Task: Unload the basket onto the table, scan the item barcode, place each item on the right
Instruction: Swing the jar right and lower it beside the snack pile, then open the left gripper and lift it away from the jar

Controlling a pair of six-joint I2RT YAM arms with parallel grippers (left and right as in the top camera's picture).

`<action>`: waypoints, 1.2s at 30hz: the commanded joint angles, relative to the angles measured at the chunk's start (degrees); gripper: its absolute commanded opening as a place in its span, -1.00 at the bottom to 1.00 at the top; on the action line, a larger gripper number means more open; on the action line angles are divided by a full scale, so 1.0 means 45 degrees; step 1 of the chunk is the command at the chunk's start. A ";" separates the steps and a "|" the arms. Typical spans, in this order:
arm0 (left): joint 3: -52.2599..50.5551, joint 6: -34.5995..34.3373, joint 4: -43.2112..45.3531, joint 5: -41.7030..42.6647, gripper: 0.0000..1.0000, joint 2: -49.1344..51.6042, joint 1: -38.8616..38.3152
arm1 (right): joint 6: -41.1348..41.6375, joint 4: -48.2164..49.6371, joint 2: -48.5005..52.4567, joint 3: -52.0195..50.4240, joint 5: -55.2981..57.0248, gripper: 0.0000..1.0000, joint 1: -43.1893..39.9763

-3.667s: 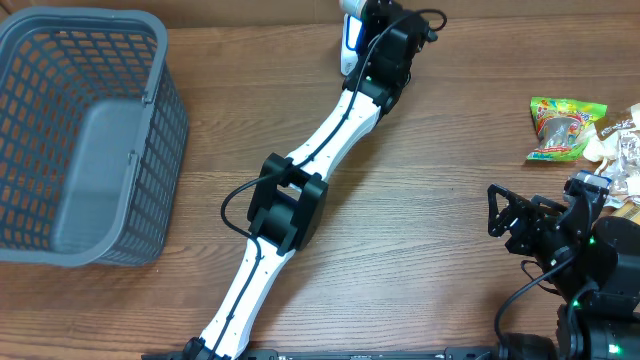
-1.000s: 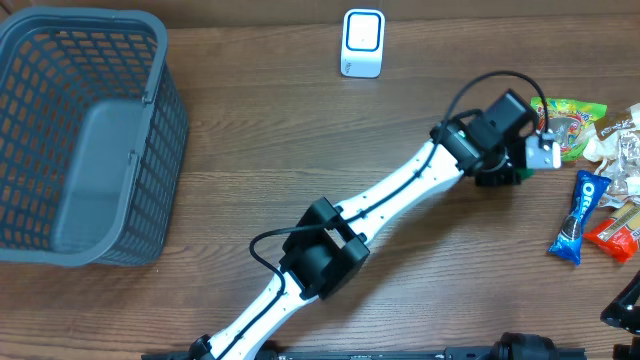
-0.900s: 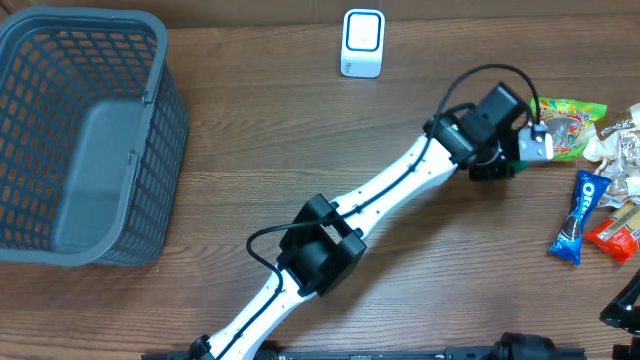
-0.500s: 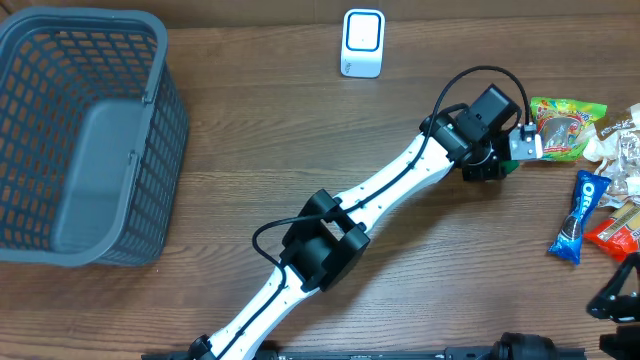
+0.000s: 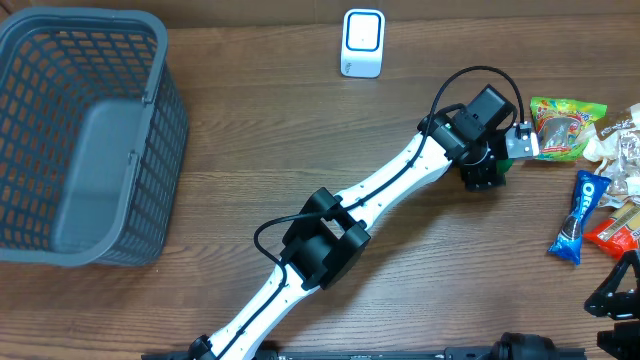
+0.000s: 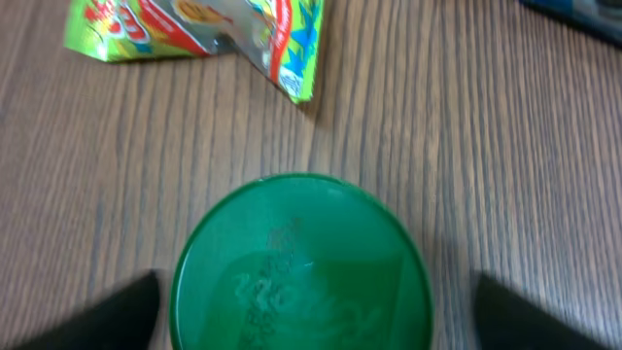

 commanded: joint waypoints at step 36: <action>0.0267 -0.2458 -0.7631 0.1093 1.00 -0.6606 0.4964 | 0.1511 0.2380 0.1127 -0.5493 -0.0996 1.00 0.0058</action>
